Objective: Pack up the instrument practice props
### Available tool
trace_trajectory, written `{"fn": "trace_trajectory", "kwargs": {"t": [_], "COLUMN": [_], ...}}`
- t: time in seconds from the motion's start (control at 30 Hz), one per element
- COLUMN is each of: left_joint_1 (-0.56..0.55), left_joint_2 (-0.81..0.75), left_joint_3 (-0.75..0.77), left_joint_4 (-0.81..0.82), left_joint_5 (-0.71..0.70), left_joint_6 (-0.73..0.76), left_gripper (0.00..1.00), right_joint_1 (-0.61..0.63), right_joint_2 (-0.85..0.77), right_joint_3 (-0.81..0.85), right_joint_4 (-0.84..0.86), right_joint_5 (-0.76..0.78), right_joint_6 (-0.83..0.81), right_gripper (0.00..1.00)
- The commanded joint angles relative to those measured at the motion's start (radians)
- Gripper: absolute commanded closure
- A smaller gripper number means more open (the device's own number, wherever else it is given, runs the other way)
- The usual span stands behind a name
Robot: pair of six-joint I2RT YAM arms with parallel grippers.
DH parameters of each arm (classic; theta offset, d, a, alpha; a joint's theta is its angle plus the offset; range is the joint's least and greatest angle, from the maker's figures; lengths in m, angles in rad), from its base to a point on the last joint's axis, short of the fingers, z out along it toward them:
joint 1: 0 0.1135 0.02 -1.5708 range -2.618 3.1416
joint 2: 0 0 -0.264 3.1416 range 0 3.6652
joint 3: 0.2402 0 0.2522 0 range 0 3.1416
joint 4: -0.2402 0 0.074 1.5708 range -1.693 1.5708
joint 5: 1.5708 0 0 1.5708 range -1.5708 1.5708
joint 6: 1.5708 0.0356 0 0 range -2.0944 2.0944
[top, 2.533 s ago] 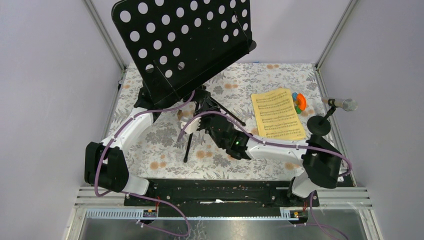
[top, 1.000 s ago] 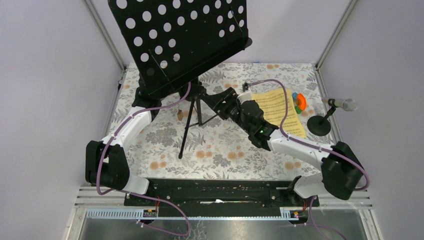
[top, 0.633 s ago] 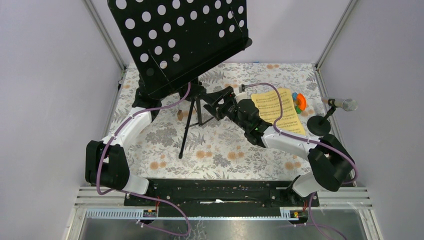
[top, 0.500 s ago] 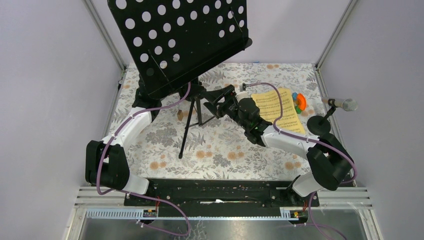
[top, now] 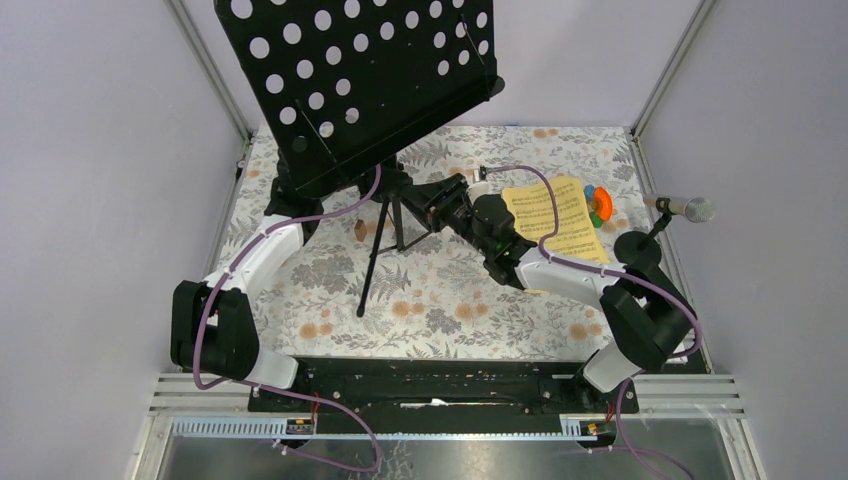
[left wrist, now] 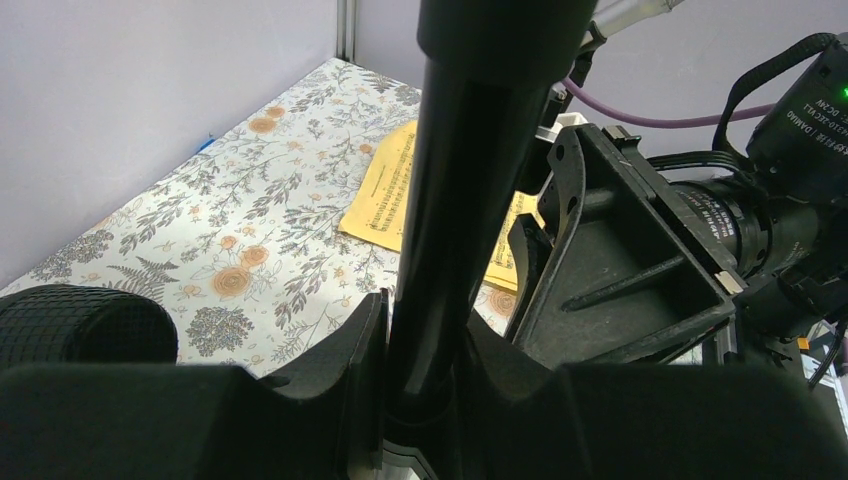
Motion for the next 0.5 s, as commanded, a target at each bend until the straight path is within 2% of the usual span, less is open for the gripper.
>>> {"fn": "trace_trajectory", "kwargs": {"t": [0.0,0.23,0.33,0.47], "left_joint_1": [0.012,0.011,0.012,0.011], "left_joint_2": [-0.030,-0.033,-0.033,-0.029], "left_joint_3": [0.006,0.006,0.006,0.009], "left_joint_4": [0.028,0.030,0.031,0.036], "left_joint_5": [-0.025,-0.022,-0.022,-0.016], "left_joint_6": [-0.085,-0.087,-0.087,-0.095], "left_gripper": [1.00,1.00,1.00,1.00], "right_joint_1": [-0.007,-0.007,-0.009,-0.007], "right_joint_2": [0.010,0.018,0.015,-0.006], "right_joint_3": [0.044,0.046,0.049,0.072], "right_joint_4": [0.059,0.068,0.060,-0.002], "right_joint_5": [-0.005,-0.005,-0.017,-0.032], "right_joint_6": [0.015,-0.025,-0.108,-0.260], "right_gripper": [0.57,0.79,0.87,0.93]}}
